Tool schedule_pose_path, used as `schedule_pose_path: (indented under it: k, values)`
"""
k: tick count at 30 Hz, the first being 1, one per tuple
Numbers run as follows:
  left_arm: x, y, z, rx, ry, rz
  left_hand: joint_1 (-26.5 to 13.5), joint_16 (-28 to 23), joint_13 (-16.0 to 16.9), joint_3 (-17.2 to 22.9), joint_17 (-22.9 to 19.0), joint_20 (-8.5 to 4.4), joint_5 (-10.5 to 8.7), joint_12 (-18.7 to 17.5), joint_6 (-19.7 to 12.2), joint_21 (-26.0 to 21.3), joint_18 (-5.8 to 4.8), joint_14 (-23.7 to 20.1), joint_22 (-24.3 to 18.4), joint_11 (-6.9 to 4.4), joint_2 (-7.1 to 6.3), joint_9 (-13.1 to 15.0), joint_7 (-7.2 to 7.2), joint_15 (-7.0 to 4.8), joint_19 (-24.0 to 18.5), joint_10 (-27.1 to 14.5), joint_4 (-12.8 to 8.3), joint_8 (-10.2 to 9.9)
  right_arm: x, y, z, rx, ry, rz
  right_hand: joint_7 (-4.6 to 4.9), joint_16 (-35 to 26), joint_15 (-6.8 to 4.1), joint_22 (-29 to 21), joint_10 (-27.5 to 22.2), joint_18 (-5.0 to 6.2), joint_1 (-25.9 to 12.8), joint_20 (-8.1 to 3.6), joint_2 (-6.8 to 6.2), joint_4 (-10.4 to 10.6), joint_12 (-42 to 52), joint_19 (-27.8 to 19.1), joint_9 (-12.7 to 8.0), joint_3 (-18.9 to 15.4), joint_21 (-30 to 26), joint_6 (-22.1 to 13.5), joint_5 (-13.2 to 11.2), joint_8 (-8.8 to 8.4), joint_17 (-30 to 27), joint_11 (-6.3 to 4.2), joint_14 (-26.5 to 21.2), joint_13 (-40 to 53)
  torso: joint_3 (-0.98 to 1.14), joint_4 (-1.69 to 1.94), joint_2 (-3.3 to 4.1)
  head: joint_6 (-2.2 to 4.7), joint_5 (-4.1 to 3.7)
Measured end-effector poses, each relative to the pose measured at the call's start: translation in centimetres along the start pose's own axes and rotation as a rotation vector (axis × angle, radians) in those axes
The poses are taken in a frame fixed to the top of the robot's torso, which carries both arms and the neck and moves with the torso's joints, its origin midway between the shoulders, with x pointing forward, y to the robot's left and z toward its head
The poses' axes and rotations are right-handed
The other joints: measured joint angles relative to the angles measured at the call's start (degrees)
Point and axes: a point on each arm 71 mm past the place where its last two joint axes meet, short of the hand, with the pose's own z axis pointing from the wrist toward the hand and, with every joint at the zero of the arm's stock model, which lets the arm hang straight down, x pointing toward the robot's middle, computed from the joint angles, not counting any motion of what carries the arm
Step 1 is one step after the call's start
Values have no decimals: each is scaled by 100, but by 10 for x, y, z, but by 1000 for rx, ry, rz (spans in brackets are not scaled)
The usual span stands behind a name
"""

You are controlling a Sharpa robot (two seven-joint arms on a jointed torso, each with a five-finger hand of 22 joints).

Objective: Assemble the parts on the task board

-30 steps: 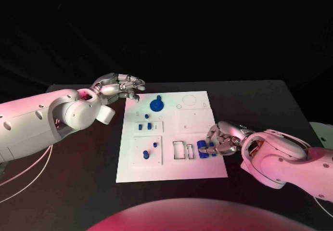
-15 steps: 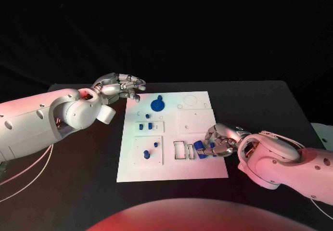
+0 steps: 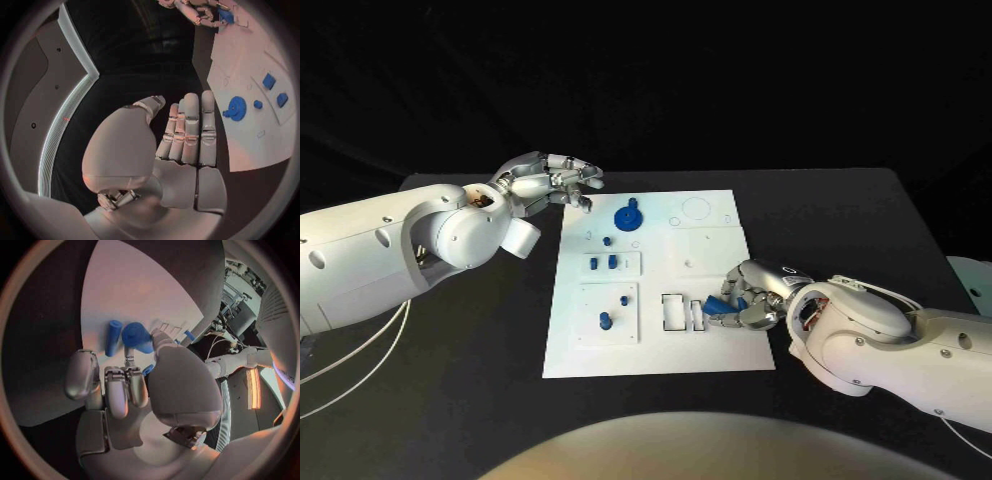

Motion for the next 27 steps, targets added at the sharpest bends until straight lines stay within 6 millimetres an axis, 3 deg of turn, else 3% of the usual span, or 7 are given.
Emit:
schedule_pose_path:
  k: [7, 16, 19, 27]
  values:
    - [0, 0, -1, -1, 0, 0, 0, 0, 0, 0, 0, 0, 0, 0, 0, 0, 0, 0, 0, 0, 0, 0, 0, 0, 0, 0, 0, 0, 0, 1, 0, 0, -7, 7, -38, 0, -72, 0, 9, 1, 153, -53, 107, -5, 0, 53, -109, 246, 83, 219, 178, -27, 0, -52, -5, 0, 0, 3, -3, 0, 8]
    - [-1, 0, -1, -2, 0, 0, -22, 0, 0, 0, 0, 0, 0, 0, 0, 0, 0, 0, -5, 0, 23, -1, 0, 0, 0, 0, 0, 0, -5, 5, -7, -8, -51, 78, 28, 0, -112, -1, 9, 0, 235, -72, 129, -5, 0, 73, -141, 418, 127, 295, 316, -66, -1, -93, -6, -1, 2, -1, -7, 0, 2]
    - [-1, 0, -1, -3, 0, 0, -22, 0, 0, 0, 0, 0, 0, 0, 0, 0, 0, 0, -5, 0, 23, -1, 0, 0, 0, 0, 0, 0, -11, 11, -9, -24, -77, 108, 28, 0, -121, 4, 2, -88, 216, -93, 146, -1, 0, 93, -177, 505, 127, 295, 459, -67, -1, -124, 3, -1, 2, 3, -7, 0, -3]
    - [-1, 0, -1, -4, 1, 0, -22, 0, 0, 0, 0, 0, 0, 0, 0, 0, 0, 0, -5, 0, 23, 4, 0, 0, 0, 0, 0, 0, -14, 23, -11, -47, -87, 163, 49, 0, -121, 4, 10, -88, 100, -93, 209, 8, 0, 93, -183, 559, 127, 316, 551, -93, -1, -133, 3, -1, 2, 3, -3, 0, 4]
